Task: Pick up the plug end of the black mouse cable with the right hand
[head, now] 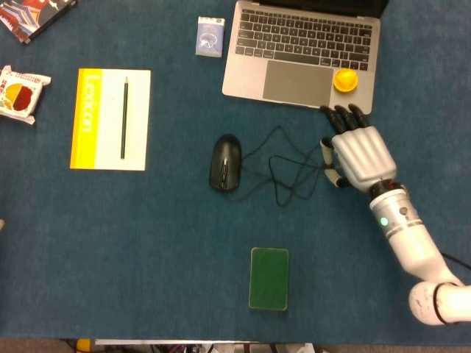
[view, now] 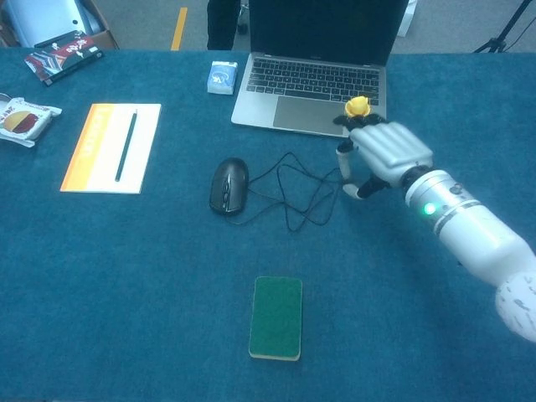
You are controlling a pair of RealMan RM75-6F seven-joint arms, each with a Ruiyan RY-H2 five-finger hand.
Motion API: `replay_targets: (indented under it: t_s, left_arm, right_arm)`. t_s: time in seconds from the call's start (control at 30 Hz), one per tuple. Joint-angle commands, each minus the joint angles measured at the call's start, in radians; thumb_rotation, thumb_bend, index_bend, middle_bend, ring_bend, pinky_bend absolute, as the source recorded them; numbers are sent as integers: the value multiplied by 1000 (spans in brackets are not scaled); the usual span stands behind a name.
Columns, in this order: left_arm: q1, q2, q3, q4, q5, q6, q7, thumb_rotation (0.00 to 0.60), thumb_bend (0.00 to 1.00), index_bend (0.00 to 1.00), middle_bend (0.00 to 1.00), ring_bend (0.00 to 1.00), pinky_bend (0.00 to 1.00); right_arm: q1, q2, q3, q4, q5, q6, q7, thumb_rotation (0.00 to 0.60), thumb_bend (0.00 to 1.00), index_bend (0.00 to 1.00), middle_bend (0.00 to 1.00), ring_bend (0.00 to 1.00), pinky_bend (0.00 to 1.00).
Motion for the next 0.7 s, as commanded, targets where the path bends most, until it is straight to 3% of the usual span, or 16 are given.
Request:
replay_targets:
  t_s: [0.03,0.33,0.7]
  left_arm:
    - [-3,7,-6,-11,-1,3,9,600,0,308,178,265,472]
    - [-17,36,-27,-58,-5,8,41,600,0,308,178,265,472]
    - [-65,72,-63,-130,-11,-19,94,600,0,308,178,265,472]
  right_arm:
    - [-16,38,18,-53,-74,52,44,600,385,700,86,0,0]
    - [8,72,42,-174,-274,82,121,600,385,710,95,0,0]
    - [-41,130,-40,-303,-594,190,273,600,388,727,108,0,0]
